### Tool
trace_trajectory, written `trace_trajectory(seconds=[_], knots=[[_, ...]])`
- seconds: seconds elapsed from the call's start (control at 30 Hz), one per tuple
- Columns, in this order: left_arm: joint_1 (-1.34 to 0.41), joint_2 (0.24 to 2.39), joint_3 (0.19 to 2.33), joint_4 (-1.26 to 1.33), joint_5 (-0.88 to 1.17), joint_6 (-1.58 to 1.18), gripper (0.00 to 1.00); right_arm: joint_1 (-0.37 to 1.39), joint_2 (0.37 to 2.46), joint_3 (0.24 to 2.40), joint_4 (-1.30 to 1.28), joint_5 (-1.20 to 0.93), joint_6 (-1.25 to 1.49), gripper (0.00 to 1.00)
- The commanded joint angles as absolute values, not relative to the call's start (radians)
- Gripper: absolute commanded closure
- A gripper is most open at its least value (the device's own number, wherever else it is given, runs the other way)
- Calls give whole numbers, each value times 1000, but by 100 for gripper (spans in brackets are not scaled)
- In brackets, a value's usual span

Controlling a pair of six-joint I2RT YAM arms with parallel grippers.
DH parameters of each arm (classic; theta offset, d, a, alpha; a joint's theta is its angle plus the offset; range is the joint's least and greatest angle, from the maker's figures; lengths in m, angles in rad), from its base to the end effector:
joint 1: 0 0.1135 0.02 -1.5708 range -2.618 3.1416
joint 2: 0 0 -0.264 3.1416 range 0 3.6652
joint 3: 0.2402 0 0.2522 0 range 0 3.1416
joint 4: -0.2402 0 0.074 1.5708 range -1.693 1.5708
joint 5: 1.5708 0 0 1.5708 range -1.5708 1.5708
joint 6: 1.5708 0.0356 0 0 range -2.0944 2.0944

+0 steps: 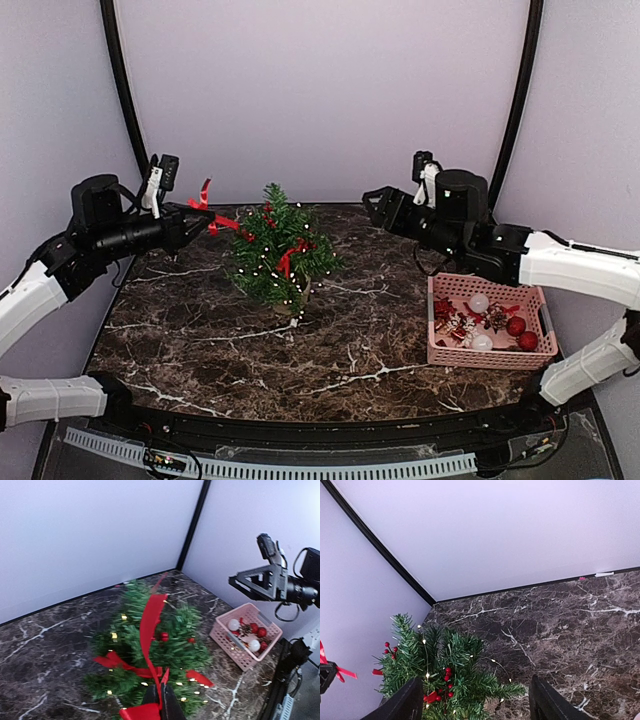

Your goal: Decorate the small christmas tree

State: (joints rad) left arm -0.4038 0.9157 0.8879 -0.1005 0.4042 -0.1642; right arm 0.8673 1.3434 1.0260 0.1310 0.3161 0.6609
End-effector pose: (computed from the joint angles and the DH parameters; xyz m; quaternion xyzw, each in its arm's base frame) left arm 0.1890 -0.0960 0.3624 0.2195 0.7146 -0.3260 0.5787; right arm 0.2141 0.2353 0.3313 0.0216 0.7666 0.3486 0.5389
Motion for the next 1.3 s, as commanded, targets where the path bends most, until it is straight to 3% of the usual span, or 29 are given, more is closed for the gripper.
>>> trace_trajectory(seconds=[0.0,0.2,0.5,0.63,0.87,1.07,1.27], knots=[[-537,888,852,-60,380,-265,100,834,1244,1005,80,287,579,26],[-674,904,864,-60,420,-318,100,814,1145,998,44,117,486,18],[-787,993,933,-49,690,-351,100,830,1118,1006,35,-343,460,18],[-800,1052,981,-89,814,-320,100,883,1146,1030,25,-454,460,31],[-809,1139,1047,-212,866,-235,100,967,1237,1044,104,-621,503,32],[-815,1179,1062,-239,893,-208,100,1029,1300,1089,149,-584,492,31],[-818,1190,1054,-241,934,-169,100,1049,1395,1113,238,-616,522,42]])
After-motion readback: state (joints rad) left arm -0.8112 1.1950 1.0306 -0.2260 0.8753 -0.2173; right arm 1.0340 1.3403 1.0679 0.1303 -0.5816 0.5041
